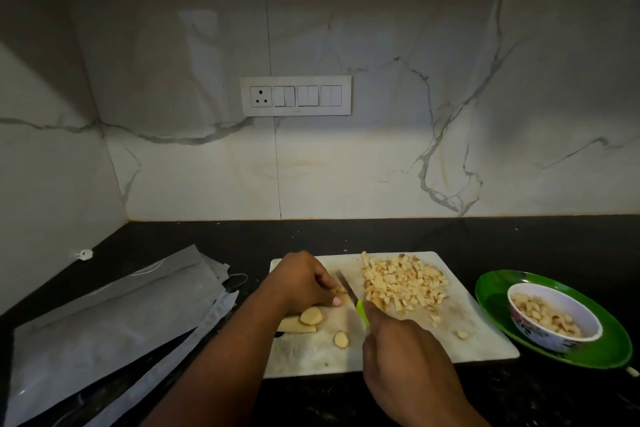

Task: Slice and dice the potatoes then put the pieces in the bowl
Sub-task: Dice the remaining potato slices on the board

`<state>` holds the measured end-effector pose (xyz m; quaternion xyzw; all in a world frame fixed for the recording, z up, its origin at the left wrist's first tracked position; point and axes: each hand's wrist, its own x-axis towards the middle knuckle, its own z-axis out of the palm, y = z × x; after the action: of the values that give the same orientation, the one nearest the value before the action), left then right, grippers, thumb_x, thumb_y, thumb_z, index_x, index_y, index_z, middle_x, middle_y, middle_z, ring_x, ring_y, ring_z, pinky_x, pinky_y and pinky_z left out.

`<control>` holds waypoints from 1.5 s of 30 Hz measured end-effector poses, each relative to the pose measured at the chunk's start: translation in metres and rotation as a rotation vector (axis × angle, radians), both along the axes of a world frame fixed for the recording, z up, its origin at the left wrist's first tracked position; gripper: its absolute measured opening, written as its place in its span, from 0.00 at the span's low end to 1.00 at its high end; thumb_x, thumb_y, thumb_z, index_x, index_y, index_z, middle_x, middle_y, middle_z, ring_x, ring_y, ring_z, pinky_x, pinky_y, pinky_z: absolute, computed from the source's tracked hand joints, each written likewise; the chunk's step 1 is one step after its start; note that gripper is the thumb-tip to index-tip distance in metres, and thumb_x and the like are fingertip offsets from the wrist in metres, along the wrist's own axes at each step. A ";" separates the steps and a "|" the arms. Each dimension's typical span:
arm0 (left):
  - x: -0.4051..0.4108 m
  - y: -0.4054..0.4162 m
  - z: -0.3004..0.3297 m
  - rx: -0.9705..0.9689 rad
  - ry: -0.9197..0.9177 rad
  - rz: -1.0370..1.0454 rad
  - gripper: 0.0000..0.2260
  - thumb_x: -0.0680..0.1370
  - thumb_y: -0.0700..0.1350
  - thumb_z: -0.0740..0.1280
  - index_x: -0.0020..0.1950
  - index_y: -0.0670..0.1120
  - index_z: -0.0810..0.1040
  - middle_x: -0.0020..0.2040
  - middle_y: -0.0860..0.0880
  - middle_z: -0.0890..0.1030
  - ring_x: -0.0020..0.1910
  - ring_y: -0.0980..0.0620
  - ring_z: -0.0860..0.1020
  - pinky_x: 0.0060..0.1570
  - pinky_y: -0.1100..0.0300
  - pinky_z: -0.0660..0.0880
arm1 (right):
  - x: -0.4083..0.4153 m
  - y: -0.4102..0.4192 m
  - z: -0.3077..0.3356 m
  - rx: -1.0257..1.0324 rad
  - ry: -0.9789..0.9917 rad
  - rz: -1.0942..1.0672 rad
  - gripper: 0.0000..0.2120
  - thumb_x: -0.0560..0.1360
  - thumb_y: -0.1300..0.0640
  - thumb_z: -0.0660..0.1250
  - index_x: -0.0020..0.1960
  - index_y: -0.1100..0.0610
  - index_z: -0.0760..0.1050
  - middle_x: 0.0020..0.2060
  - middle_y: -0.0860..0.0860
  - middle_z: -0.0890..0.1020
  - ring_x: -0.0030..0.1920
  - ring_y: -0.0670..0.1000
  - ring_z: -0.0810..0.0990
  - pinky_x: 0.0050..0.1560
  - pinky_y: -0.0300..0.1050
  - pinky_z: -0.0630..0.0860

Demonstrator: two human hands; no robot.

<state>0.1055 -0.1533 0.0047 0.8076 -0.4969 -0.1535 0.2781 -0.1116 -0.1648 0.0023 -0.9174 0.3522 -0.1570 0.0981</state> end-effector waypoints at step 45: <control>0.016 -0.011 -0.008 0.006 0.043 0.011 0.06 0.68 0.44 0.84 0.40 0.52 0.89 0.39 0.56 0.87 0.43 0.60 0.84 0.47 0.64 0.78 | 0.018 -0.006 -0.018 -0.019 0.098 0.035 0.34 0.77 0.53 0.59 0.81 0.47 0.52 0.58 0.50 0.80 0.56 0.53 0.79 0.54 0.47 0.75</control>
<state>0.1214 -0.1647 -0.0035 0.8076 -0.4859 -0.1708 0.2872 -0.0932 -0.1705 -0.0153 -0.9309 0.3391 -0.1138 0.0746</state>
